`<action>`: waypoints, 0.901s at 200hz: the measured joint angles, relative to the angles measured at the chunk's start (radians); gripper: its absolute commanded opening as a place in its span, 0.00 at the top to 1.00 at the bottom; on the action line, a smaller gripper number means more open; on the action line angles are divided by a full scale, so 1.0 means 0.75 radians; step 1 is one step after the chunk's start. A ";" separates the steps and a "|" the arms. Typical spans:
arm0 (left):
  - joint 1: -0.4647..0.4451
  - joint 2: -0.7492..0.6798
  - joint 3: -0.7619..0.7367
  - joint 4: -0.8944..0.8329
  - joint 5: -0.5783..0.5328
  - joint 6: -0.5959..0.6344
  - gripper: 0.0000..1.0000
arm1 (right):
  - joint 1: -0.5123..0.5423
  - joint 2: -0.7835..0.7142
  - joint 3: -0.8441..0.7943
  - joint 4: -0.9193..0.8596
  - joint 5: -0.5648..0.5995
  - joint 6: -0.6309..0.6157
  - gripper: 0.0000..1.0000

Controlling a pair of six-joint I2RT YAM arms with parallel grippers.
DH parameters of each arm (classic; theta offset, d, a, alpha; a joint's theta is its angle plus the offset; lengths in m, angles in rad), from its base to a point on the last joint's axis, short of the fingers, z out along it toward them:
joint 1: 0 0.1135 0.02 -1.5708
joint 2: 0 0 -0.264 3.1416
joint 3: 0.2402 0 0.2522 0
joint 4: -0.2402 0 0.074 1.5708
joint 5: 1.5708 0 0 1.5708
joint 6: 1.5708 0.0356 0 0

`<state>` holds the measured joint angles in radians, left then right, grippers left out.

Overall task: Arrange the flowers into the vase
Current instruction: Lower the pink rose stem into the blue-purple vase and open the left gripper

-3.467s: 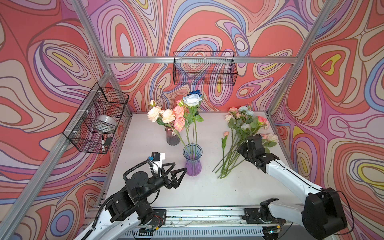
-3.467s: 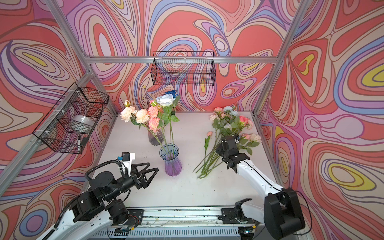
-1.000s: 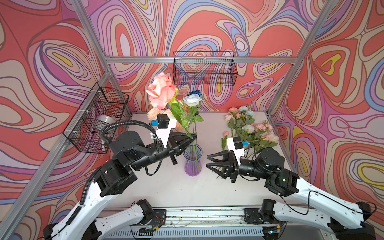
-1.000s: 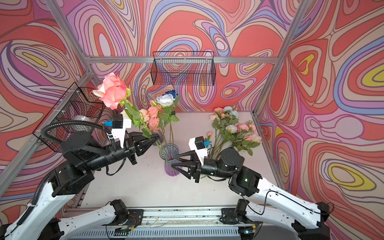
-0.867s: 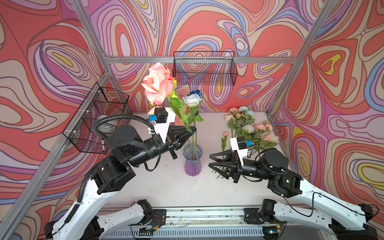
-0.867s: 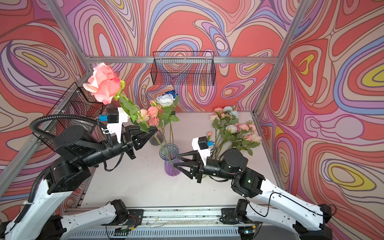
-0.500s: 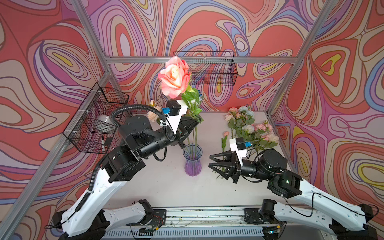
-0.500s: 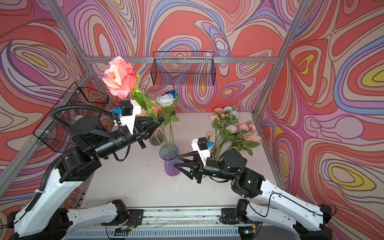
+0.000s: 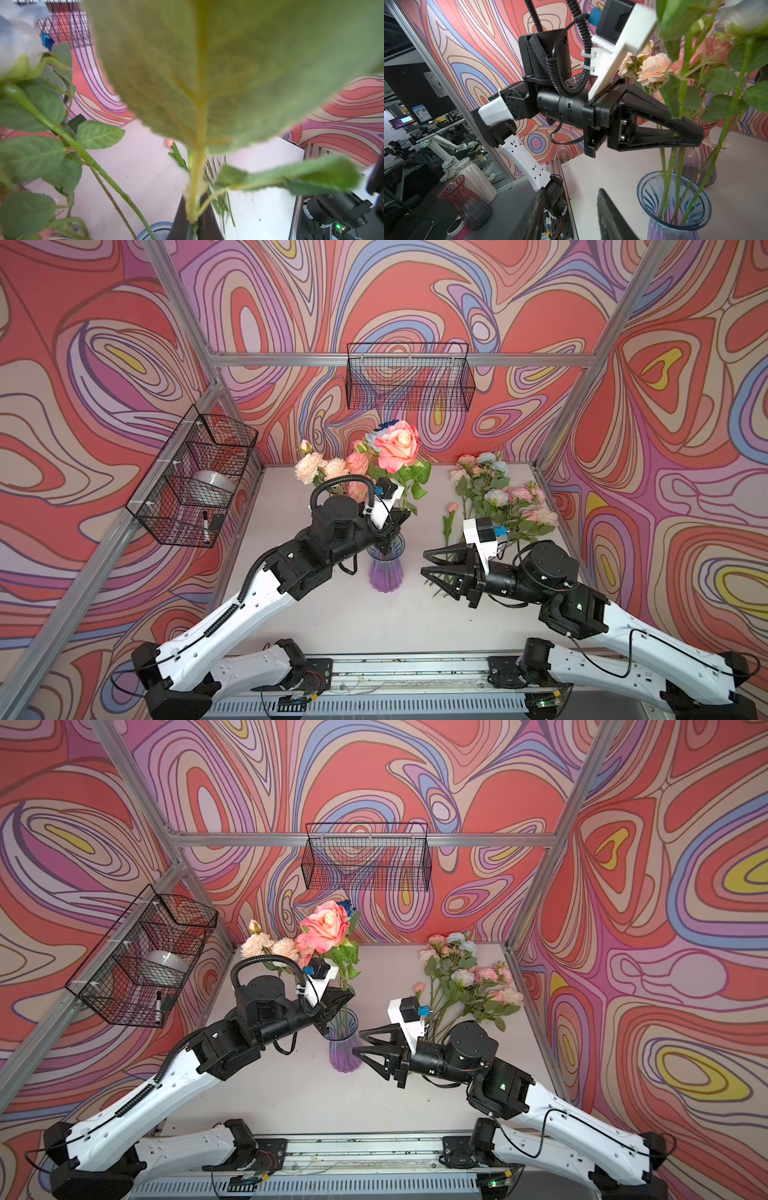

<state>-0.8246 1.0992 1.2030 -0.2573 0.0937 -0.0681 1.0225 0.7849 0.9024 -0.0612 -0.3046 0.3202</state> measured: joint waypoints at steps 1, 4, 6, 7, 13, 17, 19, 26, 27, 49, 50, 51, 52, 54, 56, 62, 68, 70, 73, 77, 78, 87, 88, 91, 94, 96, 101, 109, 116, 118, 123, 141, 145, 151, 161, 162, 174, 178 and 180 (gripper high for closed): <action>-0.001 0.002 0.000 0.000 -0.002 -0.002 1.00 | 0.000 -0.001 0.000 0.000 0.001 0.000 0.57; -0.001 0.005 -0.001 0.000 -0.008 -0.009 1.00 | 0.000 -0.003 -0.002 -0.001 0.002 0.000 0.57; -0.001 0.008 -0.001 0.001 -0.014 -0.013 1.00 | 0.000 -0.004 -0.004 -0.001 0.003 0.000 0.57; 0.000 0.010 -0.002 0.000 -0.016 -0.017 1.00 | 0.000 -0.005 -0.005 0.000 0.003 0.000 0.57; 0.000 0.013 -0.003 0.000 -0.025 -0.024 0.98 | 0.000 -0.010 -0.008 -0.002 0.004 0.000 0.57; 0.000 0.017 -0.007 0.001 -0.035 -0.033 0.96 | 0.000 -0.013 -0.009 -0.003 0.005 0.000 0.57; 0.000 0.018 -0.008 0.000 -0.039 -0.037 0.95 | 0.000 -0.013 -0.009 -0.004 0.005 0.000 0.57; 0.000 0.019 -0.017 0.000 -0.055 -0.050 0.93 | 0.000 -0.017 -0.010 -0.003 0.007 0.001 0.57; 0.001 0.019 -0.019 0.000 -0.058 -0.053 0.93 | 0.000 -0.017 -0.010 -0.003 0.008 0.001 0.57; 0.003 0.022 -0.037 -0.014 -0.113 -0.087 0.84 | 0.000 -0.024 -0.011 -0.002 0.014 0.001 0.57; 0.003 0.022 -0.038 -0.015 -0.115 -0.090 0.84 | 0.000 -0.024 -0.011 -0.001 0.015 0.001 0.57; 0.003 0.023 -0.038 -0.017 -0.116 -0.092 0.83 | 0.000 -0.024 -0.011 -0.001 0.015 0.001 0.57; 0.004 0.023 -0.038 -0.019 -0.119 -0.094 0.82 | 0.000 -0.024 -0.011 -0.001 0.015 0.001 0.57; 0.004 0.023 -0.038 -0.020 -0.123 -0.096 0.81 | 0.000 -0.024 -0.011 -0.001 0.015 0.001 0.57; 0.006 0.024 -0.038 -0.023 -0.128 -0.101 0.80 | 0.000 -0.024 -0.011 -0.001 0.016 0.001 0.57; 0.009 0.025 -0.038 -0.033 -0.139 -0.111 0.76 | 0.000 -0.024 -0.012 0.001 0.018 0.001 0.57; 0.010 0.025 -0.038 -0.042 -0.150 -0.121 0.74 | 0.000 -0.024 -0.014 0.002 0.019 0.001 0.57; 0.010 0.026 -0.038 -0.044 -0.154 -0.123 0.73 | 0.000 -0.024 -0.015 0.002 0.019 0.002 0.57; 0.011 0.026 -0.038 -0.048 -0.159 -0.127 0.72 | 0.000 -0.024 -0.016 0.001 0.021 0.002 0.57; 0.011 0.027 -0.038 -0.054 -0.165 -0.134 0.70 | 0.000 -0.024 -0.017 0.001 0.023 0.002 0.57; 0.012 0.028 -0.038 -0.054 -0.167 -0.135 0.70 | 0.000 -0.024 -0.018 0.001 0.023 0.002 0.57; 0.015 0.031 -0.038 -0.067 -0.181 -0.146 0.67 | 0.000 -0.024 -0.021 0.002 0.026 0.003 0.57; 0.015 0.031 -0.038 -0.068 -0.183 -0.147 0.66 | 0.000 -0.024 -0.022 0.002 0.026 0.003 0.57; 0.017 0.033 -0.038 -0.071 -0.186 -0.150 0.65 | 0.000 -0.024 -0.023 0.002 0.027 0.004 0.57; 0.017 0.034 -0.037 -0.075 -0.190 -0.154 0.64 | 0.000 -0.024 -0.024 0.002 0.028 0.004 0.57; 0.017 0.034 -0.037 -0.076 -0.192 -0.157 0.63 | 0.000 -0.024 -0.024 0.001 0.028 0.004 0.57; 0.018 0.037 -0.036 -0.083 -0.198 -0.161 0.60 | 0.000 -0.024 -0.025 0.001 0.028 0.004 0.57; 0.018 0.040 -0.034 -0.093 -0.205 -0.166 0.55 | 0.000 -0.024 -0.025 0.001 0.033 0.004 0.57; 0.018 0.040 -0.032 -0.102 -0.209 -0.171 0.50 | 0.000 -0.024 -0.025 0.001 0.034 0.005 0.56; 0.018 0.040 -0.030 -0.110 -0.211 -0.174 0.48 | 0.000 -0.025 -0.025 0.002 0.036 0.005 0.56; 0.019 0.040 -0.026 -0.116 -0.212 -0.178 0.45 | 0.000 -0.025 -0.025 0.002 0.038 0.006 0.55; 0.018 0.038 0.005 -0.141 -0.212 -0.195 0.33 | 0.000 -0.025 -0.025 0.001 0.046 0.009 0.53; 0.018 0.036 0.012 -0.144 -0.211 -0.199 0.30 | 0.000 -0.025 -0.025 0.001 0.048 0.011 0.52; 0.018 0.030 0.024 -0.146 -0.208 -0.206 0.27 | 0.000 -0.026 -0.025 0.001 0.052 0.012 0.52; 0.018 0.016 0.047 -0.151 -0.195 -0.221 0.22 | 0.000 -0.026 -0.025 0.001 0.061 0.014 0.51; 0.018 0.013 0.050 -0.151 -0.194 -0.222 0.22 | 0.000 -0.026 -0.025 0.001 0.061 0.014 0.51; 0.019 -0.018 0.081 -0.152 -0.173 -0.240 0.16 | 0.000 -0.025 -0.025 0.001 0.071 0.015 0.51; 0.019 -0.030 0.090 -0.151 -0.165 -0.246 0.15 | 0.000 -0.025 -0.025 0.001 0.073 0.015 0.51; 0.018 -0.037 0.095 -0.151 -0.159 -0.249 0.14 | 0.000 -0.025 -0.025 0.001 0.076 0.015 0.51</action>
<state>-0.8108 1.0718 1.2739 -0.3702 -0.0257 -0.2550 1.0225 0.7658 0.8833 -0.0605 -0.2478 0.3317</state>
